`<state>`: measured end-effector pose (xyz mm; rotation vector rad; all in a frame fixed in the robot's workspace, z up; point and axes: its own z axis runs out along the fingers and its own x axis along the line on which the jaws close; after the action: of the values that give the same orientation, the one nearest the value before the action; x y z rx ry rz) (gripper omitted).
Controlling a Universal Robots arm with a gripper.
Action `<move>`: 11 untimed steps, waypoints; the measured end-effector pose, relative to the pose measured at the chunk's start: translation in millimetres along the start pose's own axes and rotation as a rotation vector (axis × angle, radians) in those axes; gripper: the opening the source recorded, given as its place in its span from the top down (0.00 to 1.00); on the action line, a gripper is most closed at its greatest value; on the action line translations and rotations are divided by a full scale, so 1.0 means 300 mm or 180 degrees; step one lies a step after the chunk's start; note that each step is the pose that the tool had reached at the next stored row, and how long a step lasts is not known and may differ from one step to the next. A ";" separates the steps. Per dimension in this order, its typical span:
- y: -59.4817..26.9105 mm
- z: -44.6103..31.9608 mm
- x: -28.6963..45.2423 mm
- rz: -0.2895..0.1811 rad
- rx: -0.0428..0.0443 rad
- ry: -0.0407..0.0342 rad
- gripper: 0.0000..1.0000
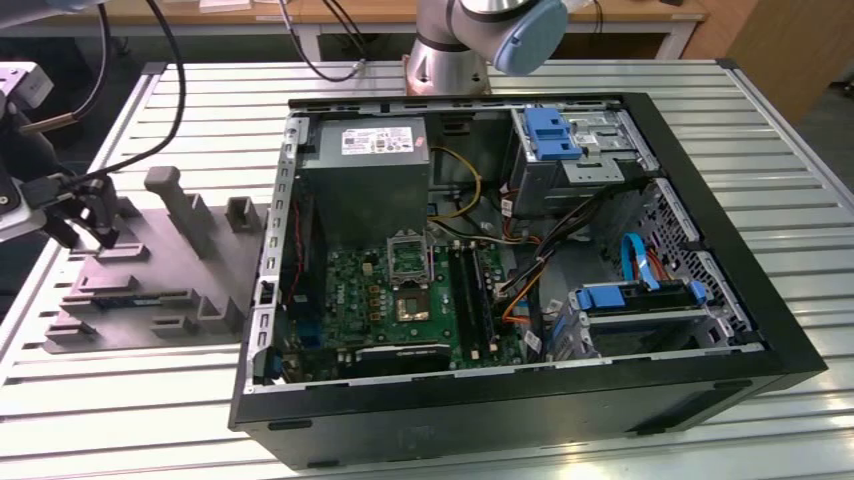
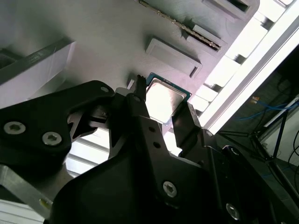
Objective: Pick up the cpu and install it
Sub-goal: 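Pick up the cpu and move it towards the insertion slot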
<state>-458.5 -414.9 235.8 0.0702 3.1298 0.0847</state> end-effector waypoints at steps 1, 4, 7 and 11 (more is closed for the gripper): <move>0.000 -0.003 0.000 0.0000 0.0000 0.0000 0.53; 0.001 -0.014 0.000 0.0000 0.0000 0.0000 0.53; 0.001 -0.026 0.000 0.0000 0.0000 0.0000 0.53; 0.002 -0.039 0.000 0.0000 0.0000 0.0000 0.53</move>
<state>-458.6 -414.9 247.5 0.0702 3.1298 0.0847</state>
